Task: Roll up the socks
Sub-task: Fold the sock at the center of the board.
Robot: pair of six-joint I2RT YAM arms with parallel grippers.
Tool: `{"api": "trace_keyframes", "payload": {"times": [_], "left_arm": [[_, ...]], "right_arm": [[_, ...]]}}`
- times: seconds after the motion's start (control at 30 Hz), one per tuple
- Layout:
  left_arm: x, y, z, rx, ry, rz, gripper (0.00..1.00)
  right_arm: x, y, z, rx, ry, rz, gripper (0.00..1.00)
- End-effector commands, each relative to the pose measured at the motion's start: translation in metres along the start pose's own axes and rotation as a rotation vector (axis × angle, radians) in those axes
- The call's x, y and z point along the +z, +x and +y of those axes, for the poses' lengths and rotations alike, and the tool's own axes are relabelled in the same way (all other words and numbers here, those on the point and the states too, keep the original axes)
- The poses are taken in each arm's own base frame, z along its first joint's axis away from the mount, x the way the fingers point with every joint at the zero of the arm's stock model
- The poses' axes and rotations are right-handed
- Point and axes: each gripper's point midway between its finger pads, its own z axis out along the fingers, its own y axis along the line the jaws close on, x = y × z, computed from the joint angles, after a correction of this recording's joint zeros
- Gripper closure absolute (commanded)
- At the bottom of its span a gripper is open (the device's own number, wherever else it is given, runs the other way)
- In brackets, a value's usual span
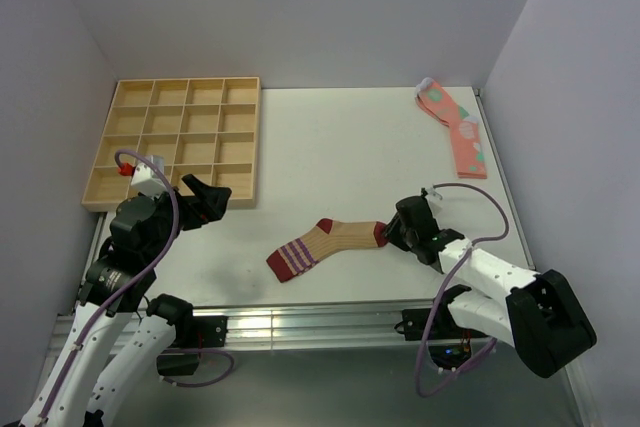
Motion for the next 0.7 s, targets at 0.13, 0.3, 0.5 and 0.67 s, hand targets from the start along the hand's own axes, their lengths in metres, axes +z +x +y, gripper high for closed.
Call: {"api": "trace_keyframes", "payload": {"times": [0.13,0.3,0.5,0.67], "left_arm": [[0.003,-0.006,-0.009,0.023,0.045,-0.018,0.0],[0.011,0.0,-0.019,0.024,0.088,0.032,0.02],[0.04,0.045,-0.029,-0.124,0.169,0.177,0.16],[0.052,0.101,-0.027,-0.152,0.155,0.268,0.32]], "right_arm": [[0.001,-0.006,-0.001,0.012,0.021,-0.057,0.78],[-0.01,-0.017,0.009,0.032,-0.05,-0.12,0.87],[-0.036,-0.037,0.027,0.037,-0.18,-0.228,0.9],[-0.054,-0.046,0.04,0.006,-0.271,-0.277,0.93]]}}
